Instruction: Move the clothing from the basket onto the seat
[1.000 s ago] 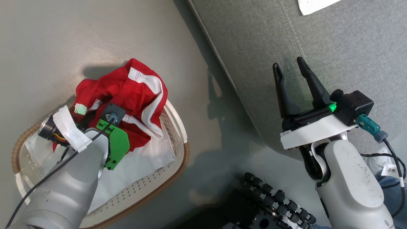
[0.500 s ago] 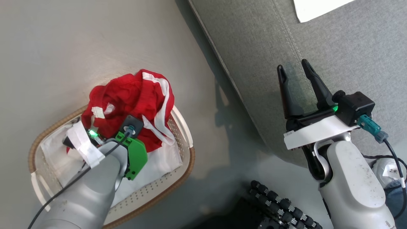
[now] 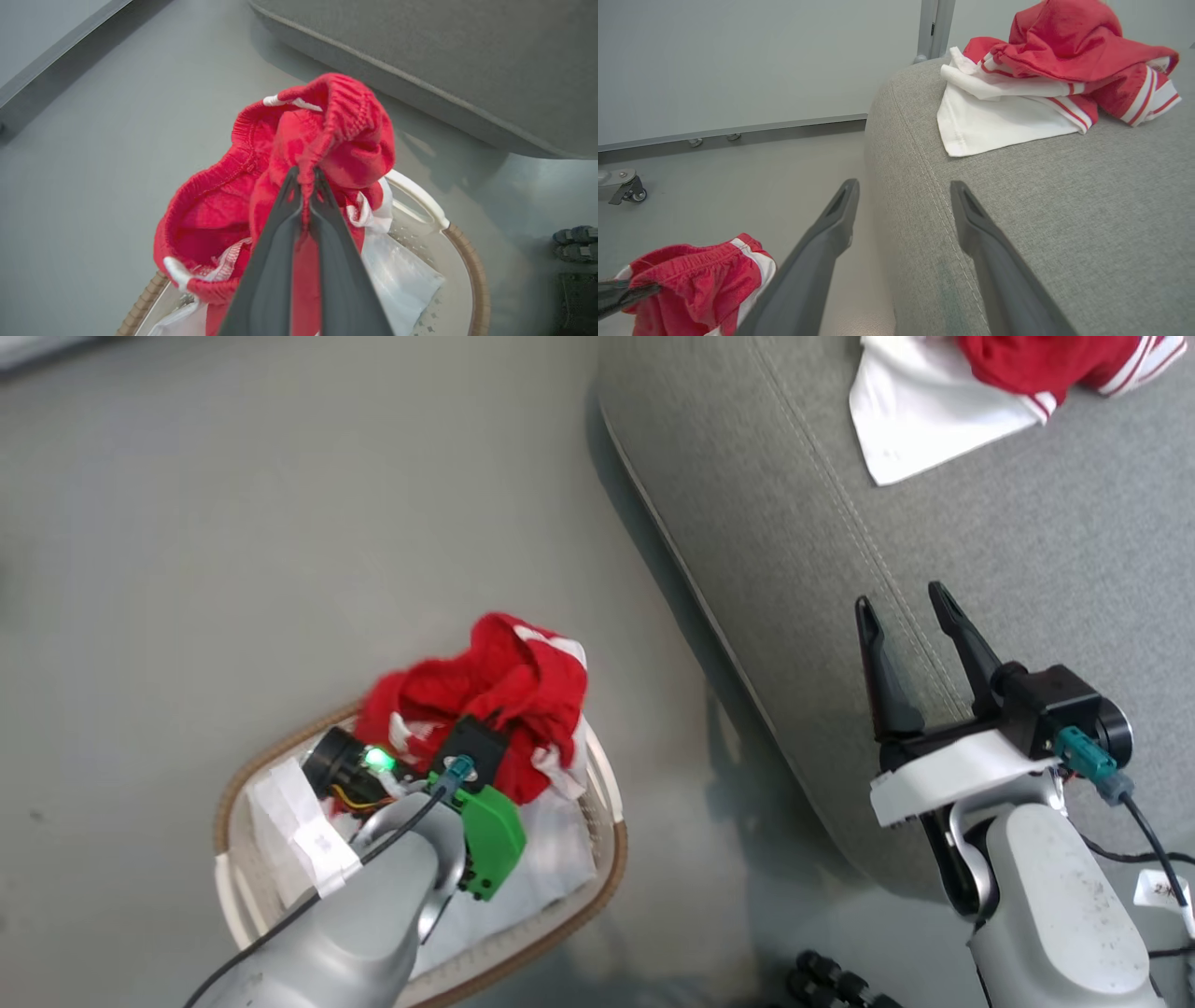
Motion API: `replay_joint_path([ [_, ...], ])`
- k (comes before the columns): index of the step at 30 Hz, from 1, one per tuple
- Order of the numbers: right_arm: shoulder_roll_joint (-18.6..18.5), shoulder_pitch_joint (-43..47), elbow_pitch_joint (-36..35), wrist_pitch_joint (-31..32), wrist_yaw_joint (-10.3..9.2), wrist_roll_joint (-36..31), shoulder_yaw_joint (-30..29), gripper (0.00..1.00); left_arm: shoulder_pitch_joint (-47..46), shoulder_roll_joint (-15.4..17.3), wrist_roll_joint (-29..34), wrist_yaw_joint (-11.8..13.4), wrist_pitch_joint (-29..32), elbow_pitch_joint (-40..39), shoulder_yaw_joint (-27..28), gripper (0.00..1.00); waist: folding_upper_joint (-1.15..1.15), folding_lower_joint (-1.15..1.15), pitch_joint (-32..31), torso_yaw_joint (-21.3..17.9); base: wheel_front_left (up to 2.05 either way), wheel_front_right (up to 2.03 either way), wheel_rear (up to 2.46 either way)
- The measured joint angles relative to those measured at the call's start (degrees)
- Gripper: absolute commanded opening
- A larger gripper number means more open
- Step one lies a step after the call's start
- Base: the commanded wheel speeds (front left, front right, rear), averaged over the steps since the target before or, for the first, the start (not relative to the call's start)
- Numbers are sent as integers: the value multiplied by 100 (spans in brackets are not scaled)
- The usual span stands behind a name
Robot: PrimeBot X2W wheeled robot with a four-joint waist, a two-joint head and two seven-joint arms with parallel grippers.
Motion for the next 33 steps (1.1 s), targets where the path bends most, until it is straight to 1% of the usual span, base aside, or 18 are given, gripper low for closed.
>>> replay_joint_path([
  [3, 1, 135, 34, 0, 0, -133, -56, 100, 147, 48, -11, -16, -18, -515, 19, 0, 0, 0, -331, 138, 0, 0, 0],
  [8, 0, 381, 88, 0, 0, -321, -79, 100, 397, 346, 66, 3, -25, -1471, 78, 0, 0, 0, -916, 377, 0, 0, 0],
  [15, 0, 726, 201, 0, 0, -433, -11, 100, 424, 789, 183, -2, 36, -2335, 60, 0, 0, 0, -1725, 675, 0, 0, 0],
  [21, -1, 893, 257, 0, 0, -463, 130, 100, -110, 1229, 322, -96, 446, -3041, 94, 0, 0, 0, -2346, 889, 0, 0, 0],
  [26, -2, 944, 268, 0, 0, -453, 297, 100, -682, 1683, 312, -187, 811, -3584, 326, 0, 0, 0, -2782, 1021, 0, 0, 0],
  [33, -3, 837, 260, 0, 0, -405, 636, 100, -1309, 1987, 311, -246, 1146, -4064, 532, 0, 0, 0, -3035, 1075, 0, 0, 0],
])
